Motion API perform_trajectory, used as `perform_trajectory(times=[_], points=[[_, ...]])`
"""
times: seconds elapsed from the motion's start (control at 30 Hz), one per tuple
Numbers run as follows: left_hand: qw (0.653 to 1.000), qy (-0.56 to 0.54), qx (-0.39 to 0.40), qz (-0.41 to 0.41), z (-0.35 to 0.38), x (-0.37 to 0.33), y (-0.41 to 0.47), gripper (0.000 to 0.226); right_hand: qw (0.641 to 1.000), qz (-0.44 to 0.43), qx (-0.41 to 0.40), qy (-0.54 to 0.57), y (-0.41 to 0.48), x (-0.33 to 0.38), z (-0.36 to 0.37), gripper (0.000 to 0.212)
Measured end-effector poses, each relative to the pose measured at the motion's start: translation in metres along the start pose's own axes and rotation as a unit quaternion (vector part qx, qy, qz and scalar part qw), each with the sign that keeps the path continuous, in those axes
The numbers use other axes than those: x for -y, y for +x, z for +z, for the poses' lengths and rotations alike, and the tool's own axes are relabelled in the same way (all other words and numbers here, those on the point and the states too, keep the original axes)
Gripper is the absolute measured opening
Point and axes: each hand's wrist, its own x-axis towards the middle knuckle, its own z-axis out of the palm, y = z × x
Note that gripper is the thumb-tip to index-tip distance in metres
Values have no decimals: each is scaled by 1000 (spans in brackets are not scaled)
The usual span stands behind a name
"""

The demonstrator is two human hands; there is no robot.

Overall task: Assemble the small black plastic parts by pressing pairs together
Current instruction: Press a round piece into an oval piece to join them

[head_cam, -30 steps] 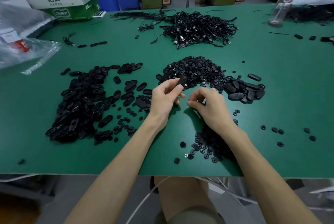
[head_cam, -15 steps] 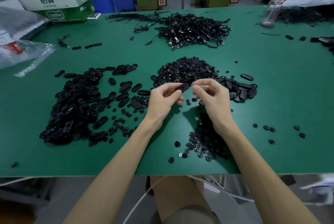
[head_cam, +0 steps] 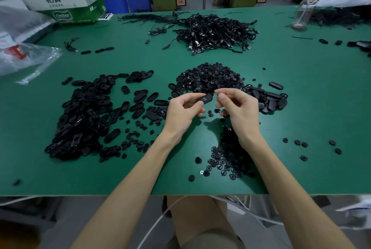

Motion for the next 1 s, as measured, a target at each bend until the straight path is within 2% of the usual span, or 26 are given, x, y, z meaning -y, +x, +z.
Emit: perform_trajectory(times=[0.2,0.43,0.67,1.0], points=[[1000,9,7,4,0,0,-1,26,990,-16,49,-130,-2,-1,6,24],[1000,9,24,10,0,0,-2,26,986,-17,16,-164,-3,3,7,5],[999,2,46,20,2,-2,-3,26,977,-41,-1,-210,-3,7,6,4],[998,-14,58,25,1,-4,-5,26,981,-59,-2,-185,-6,9,7,5]])
